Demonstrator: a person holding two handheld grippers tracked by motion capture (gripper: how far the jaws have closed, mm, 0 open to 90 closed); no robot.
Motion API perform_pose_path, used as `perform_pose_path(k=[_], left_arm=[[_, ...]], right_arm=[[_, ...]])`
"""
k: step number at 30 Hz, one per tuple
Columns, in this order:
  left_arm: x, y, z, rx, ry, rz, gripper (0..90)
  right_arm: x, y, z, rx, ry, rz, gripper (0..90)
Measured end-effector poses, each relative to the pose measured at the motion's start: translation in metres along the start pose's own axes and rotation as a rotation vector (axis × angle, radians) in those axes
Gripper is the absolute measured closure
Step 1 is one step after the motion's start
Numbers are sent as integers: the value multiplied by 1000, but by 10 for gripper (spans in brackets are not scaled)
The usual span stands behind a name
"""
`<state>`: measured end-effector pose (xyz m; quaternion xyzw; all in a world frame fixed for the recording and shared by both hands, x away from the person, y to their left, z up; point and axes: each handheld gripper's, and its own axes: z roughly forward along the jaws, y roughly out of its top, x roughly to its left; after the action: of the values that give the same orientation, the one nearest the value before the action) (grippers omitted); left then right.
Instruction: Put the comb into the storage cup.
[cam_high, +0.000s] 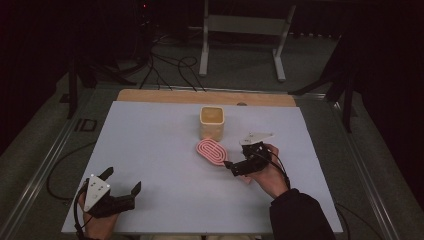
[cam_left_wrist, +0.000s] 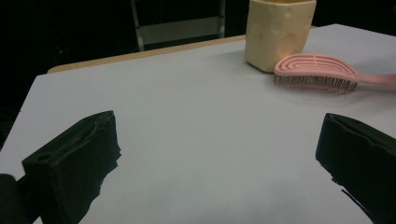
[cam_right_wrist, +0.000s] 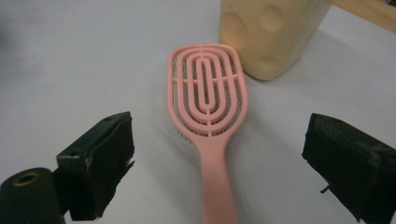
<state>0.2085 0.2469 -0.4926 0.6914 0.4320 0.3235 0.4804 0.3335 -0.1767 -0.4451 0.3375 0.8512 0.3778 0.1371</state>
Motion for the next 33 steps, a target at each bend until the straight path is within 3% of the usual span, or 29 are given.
perform_pose_path(k=[12,23,33], left_arm=[[1,0,0,-2,0,0,1],[1,0,0,0,-1,0,1],[0,0,0,0,-2,-1,1]], right_arm=[[3,5,16,60,10,-26,86],[-4,2,39,166,17,-16,86],[-2,-2,58,256,54,-36,87]])
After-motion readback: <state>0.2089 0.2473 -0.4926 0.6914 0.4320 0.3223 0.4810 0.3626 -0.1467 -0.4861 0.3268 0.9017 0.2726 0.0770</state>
